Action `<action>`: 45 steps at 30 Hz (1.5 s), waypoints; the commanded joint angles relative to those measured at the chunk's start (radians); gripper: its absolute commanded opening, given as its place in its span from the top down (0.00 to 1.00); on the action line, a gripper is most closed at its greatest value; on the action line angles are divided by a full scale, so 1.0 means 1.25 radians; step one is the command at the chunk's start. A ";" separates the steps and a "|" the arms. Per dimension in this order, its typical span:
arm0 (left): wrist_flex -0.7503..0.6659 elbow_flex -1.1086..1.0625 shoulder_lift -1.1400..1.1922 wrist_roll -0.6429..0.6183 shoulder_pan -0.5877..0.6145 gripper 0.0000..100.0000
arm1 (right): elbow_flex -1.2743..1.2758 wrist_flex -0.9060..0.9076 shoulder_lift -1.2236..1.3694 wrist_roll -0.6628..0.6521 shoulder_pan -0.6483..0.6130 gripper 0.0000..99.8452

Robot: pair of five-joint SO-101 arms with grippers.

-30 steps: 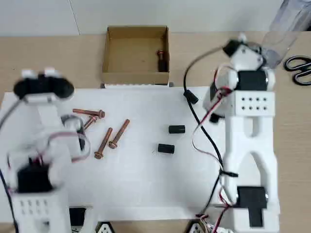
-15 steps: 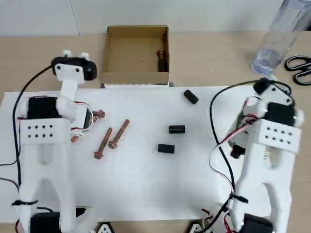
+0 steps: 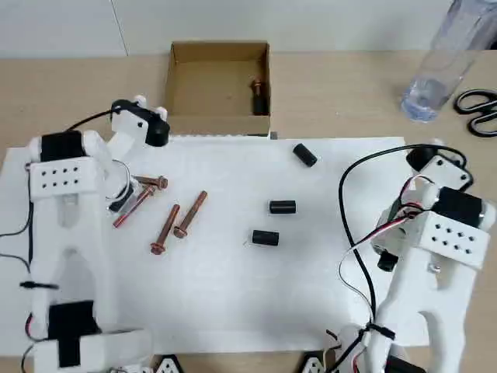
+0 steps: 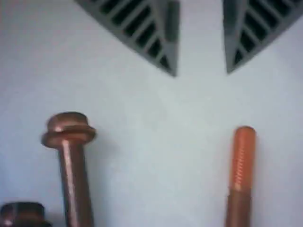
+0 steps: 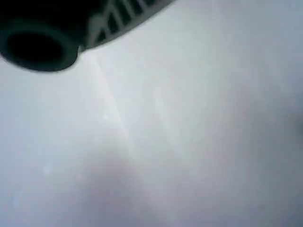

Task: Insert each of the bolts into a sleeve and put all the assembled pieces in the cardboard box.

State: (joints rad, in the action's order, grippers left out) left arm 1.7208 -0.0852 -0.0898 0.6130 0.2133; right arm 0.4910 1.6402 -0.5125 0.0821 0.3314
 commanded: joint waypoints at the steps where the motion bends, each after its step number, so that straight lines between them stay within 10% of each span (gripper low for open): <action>1: -0.012 0.084 0.031 0.015 0.002 0.91 | -0.002 -0.014 -0.019 -0.005 0.008 1.00; 45: -0.200 0.191 0.399 0.041 -0.022 0.85 | 0.027 -0.014 -0.025 -0.001 0.007 1.00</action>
State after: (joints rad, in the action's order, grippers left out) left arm 1.4799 0.0959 0.3997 0.6590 0.1811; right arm 0.5309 1.6387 -0.5140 0.0821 0.3314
